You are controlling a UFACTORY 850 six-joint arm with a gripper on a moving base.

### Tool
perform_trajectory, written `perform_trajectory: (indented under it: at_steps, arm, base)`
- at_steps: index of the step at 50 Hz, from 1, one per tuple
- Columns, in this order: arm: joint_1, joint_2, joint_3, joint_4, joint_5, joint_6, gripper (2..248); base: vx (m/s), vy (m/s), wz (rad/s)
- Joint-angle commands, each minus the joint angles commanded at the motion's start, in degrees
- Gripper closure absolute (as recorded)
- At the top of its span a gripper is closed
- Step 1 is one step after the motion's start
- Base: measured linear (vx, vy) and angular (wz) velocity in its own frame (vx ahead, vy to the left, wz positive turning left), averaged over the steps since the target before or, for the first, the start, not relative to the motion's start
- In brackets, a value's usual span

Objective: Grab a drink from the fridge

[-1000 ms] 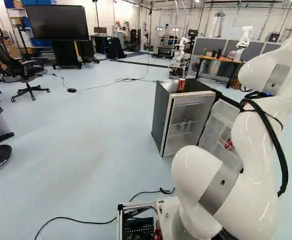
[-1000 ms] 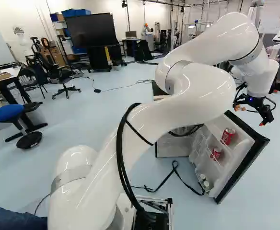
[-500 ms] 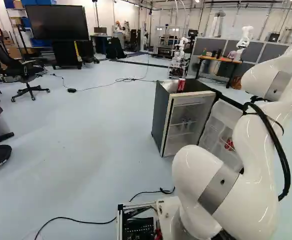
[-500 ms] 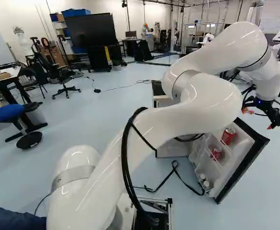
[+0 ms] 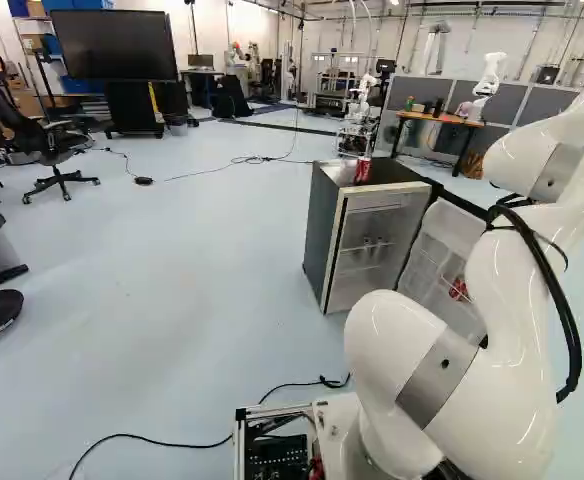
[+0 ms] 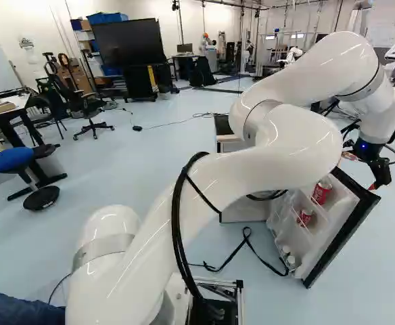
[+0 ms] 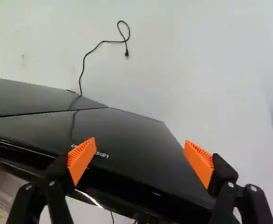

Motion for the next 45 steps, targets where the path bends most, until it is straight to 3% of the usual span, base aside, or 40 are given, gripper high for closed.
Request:
perform_trajectory:
  at_steps: [18,45]
  arm:
    - [0.00,0.00,0.00,0.00,-7.64,0.00,3]
    - [-0.07,0.90,1.57,0.00,-8.40,0.00,3]
  base:
    - [0.000,0.000,0.000]
    - [0.000,0.000,0.000]
